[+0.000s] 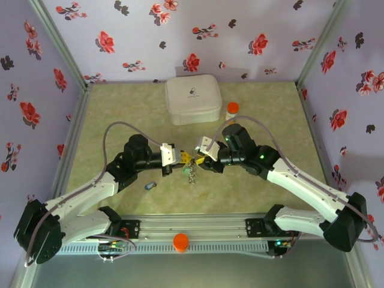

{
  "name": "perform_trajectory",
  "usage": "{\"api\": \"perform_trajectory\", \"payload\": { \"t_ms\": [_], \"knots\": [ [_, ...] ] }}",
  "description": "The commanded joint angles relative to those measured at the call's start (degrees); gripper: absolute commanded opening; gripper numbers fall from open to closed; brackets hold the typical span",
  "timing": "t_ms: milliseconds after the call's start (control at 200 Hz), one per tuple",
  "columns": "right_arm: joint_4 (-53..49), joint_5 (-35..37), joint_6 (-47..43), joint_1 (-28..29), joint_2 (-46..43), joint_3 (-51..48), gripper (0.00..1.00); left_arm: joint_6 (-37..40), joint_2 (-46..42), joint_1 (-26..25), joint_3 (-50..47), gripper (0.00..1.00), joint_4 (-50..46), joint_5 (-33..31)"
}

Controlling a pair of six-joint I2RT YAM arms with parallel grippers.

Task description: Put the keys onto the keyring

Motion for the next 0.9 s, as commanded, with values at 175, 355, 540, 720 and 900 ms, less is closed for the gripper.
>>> {"api": "perform_trajectory", "payload": {
  "t_ms": [175,355,540,720,900],
  "knots": [
    [1.7,0.2,1.3,-0.5,-0.3,-0.2,0.13,-0.8,-0.2,-0.4,-0.2,0.00,3.3,1.6],
    [-0.8,2.1,0.7,-0.5,1.9,1.3,0.09,-1.8,-0.4,-0.4,0.0,0.00,3.6,1.7],
    [0.7,0.5,1.2,-0.6,3.6,1.5,0.07,-2.2,-1.2,-0.5,0.1,0.00,3.8,2.0],
    [3.1,-0.1,3.1,-0.8,3.7,0.7,0.13,-2.3,-1.7,-0.7,0.0,0.00,3.8,1.7],
    [5.3,-0.2,4.7,-2.3,0.4,-1.5,0.23,-2.0,-1.8,-0.7,-0.7,0.00,3.9,1.0]
  ]
}}
